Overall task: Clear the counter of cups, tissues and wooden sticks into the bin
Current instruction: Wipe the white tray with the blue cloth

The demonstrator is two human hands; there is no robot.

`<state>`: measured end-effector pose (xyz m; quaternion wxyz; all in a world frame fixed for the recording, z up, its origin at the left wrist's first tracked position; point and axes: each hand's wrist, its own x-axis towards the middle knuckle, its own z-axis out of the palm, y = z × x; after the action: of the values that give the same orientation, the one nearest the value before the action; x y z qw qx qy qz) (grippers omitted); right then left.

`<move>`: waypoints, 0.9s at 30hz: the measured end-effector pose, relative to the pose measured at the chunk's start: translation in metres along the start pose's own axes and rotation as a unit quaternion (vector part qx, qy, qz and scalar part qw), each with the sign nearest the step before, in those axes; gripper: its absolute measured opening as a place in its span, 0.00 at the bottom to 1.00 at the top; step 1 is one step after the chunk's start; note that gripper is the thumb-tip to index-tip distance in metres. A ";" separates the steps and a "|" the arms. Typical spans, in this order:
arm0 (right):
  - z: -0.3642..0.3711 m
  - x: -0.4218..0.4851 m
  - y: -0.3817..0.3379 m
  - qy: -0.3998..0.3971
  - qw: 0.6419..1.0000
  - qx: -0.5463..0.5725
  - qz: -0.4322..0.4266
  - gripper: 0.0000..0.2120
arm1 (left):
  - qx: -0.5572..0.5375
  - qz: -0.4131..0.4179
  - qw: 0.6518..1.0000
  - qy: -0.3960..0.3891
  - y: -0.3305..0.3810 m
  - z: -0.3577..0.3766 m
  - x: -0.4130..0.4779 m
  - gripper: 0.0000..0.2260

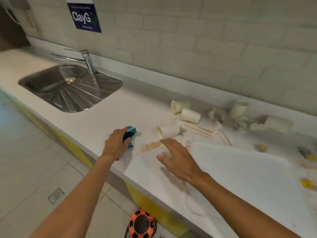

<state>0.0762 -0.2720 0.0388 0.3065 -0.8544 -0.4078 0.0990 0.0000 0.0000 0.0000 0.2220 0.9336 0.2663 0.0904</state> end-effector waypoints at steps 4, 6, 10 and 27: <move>0.046 -0.003 -0.019 -0.098 0.995 -0.010 -0.009 0.30 | -0.027 -0.066 0.997 -0.005 -0.020 0.008 -0.015 0.22; 0.063 -0.005 -0.017 -0.123 0.992 -0.022 -0.010 0.29 | -0.048 -0.072 0.996 0.002 -0.023 0.012 -0.023 0.24; 0.084 -0.009 -0.003 -0.167 0.982 -0.082 -0.036 0.27 | -0.122 -0.087 0.987 0.055 -0.029 0.017 -0.030 0.22; 0.004 -0.026 0.008 0.115 0.891 0.405 0.169 0.22 | -0.374 0.106 0.909 0.150 0.096 0.013 -0.059 0.14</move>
<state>0.0625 -0.2942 0.0288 0.6492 -0.7177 -0.1435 0.2069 -0.0017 -0.1092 0.0296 0.5016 0.7804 0.1424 0.3450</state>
